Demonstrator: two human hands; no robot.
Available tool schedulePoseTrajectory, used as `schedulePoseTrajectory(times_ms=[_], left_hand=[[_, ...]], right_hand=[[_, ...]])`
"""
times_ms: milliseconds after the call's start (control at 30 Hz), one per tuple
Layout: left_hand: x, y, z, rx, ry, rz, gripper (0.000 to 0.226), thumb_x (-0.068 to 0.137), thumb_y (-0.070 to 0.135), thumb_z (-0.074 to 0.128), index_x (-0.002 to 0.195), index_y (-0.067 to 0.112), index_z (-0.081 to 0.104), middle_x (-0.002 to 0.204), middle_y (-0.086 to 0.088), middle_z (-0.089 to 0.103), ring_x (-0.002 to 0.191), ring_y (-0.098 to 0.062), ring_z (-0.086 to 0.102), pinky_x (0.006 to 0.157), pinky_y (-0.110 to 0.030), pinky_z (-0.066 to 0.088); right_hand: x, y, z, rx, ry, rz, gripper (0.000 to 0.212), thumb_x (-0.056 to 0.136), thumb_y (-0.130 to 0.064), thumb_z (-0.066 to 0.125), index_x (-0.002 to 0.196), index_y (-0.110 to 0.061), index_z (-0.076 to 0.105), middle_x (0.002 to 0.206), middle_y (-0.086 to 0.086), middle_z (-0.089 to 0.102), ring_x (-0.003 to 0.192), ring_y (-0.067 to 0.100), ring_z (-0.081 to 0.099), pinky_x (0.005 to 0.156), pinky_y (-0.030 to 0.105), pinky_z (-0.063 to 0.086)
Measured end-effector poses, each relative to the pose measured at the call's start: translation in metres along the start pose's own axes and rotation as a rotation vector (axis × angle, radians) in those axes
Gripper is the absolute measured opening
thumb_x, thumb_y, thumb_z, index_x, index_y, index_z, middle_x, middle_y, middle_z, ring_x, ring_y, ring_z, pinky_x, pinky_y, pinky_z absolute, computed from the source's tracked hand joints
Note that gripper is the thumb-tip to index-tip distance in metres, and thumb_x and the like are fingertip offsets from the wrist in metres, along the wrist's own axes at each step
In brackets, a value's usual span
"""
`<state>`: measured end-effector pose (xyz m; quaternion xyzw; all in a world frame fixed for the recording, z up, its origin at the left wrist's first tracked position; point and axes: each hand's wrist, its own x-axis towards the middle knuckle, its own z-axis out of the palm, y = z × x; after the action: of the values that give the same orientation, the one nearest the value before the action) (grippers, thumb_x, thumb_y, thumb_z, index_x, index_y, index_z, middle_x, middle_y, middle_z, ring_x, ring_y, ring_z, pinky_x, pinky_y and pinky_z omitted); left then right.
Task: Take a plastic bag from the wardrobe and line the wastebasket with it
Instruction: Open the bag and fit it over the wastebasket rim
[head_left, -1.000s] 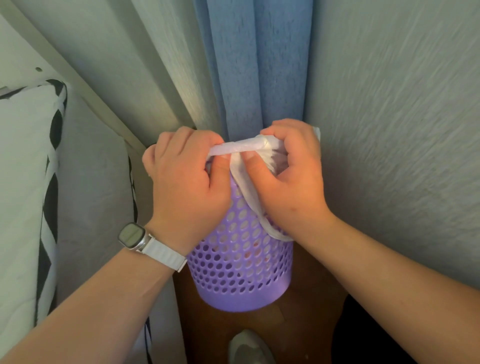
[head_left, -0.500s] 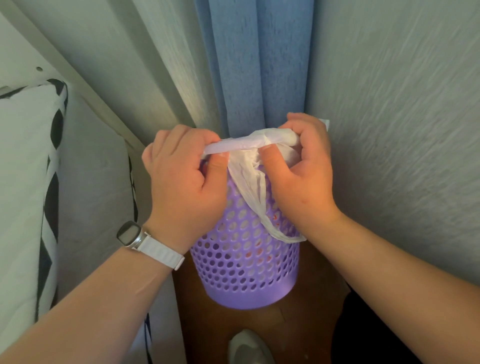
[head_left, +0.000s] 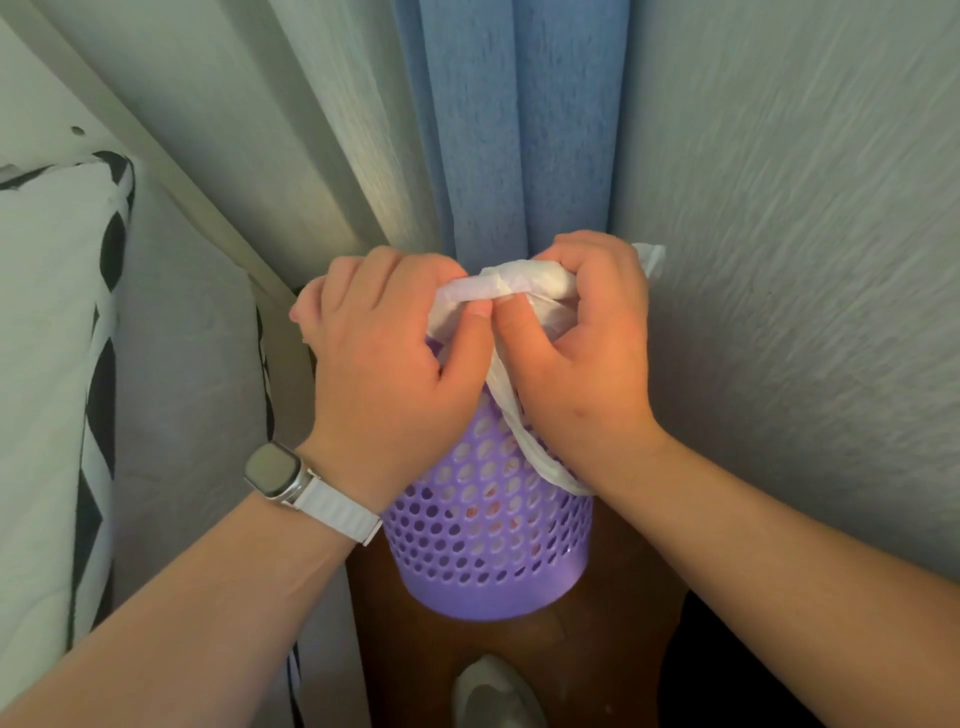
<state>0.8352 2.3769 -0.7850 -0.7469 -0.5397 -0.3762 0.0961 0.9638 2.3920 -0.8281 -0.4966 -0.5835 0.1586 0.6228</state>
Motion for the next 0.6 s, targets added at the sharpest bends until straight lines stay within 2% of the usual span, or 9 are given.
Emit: schedulePoseTrajectory(times_ms=[200, 467, 600], left_hand=[[0.004, -0.012, 0.001, -0.004, -0.019, -0.115, 0.024, 0.085, 0.045, 0.059, 0.081, 0.021, 0.057, 0.08, 0.009, 0.049, 0.081, -0.024, 0.052, 0.079, -0.049, 0.041], [0.006, -0.02, 0.0, -0.043, 0.037, -0.073, 0.021, 0.084, 0.037, 0.06, 0.079, 0.017, 0.055, 0.078, 0.007, 0.046, 0.078, -0.017, 0.044, 0.073, -0.049, 0.042], [0.006, -0.017, -0.001, -0.071, 0.017, -0.066, 0.017, 0.085, 0.037, 0.06, 0.08, 0.023, 0.051, 0.08, 0.008, 0.046, 0.079, -0.015, 0.043, 0.074, -0.048, 0.042]], right_hand=[[0.0, 0.007, -0.002, 0.029, -0.067, -0.012, 0.033, 0.084, -0.029, 0.062, 0.107, -0.007, 0.061, 0.114, 0.005, 0.056, 0.111, 0.017, 0.053, 0.099, 0.038, 0.042], [0.008, 0.02, -0.005, 0.02, -0.056, 0.044, 0.045, 0.08, -0.039, 0.064, 0.111, -0.007, 0.062, 0.121, 0.001, 0.053, 0.121, 0.018, 0.05, 0.105, 0.036, 0.04], [0.008, 0.018, -0.005, 0.049, -0.028, 0.074, 0.034, 0.081, -0.038, 0.064, 0.095, -0.008, 0.059, 0.102, -0.009, 0.049, 0.103, 0.015, 0.053, 0.09, 0.039, 0.045]])
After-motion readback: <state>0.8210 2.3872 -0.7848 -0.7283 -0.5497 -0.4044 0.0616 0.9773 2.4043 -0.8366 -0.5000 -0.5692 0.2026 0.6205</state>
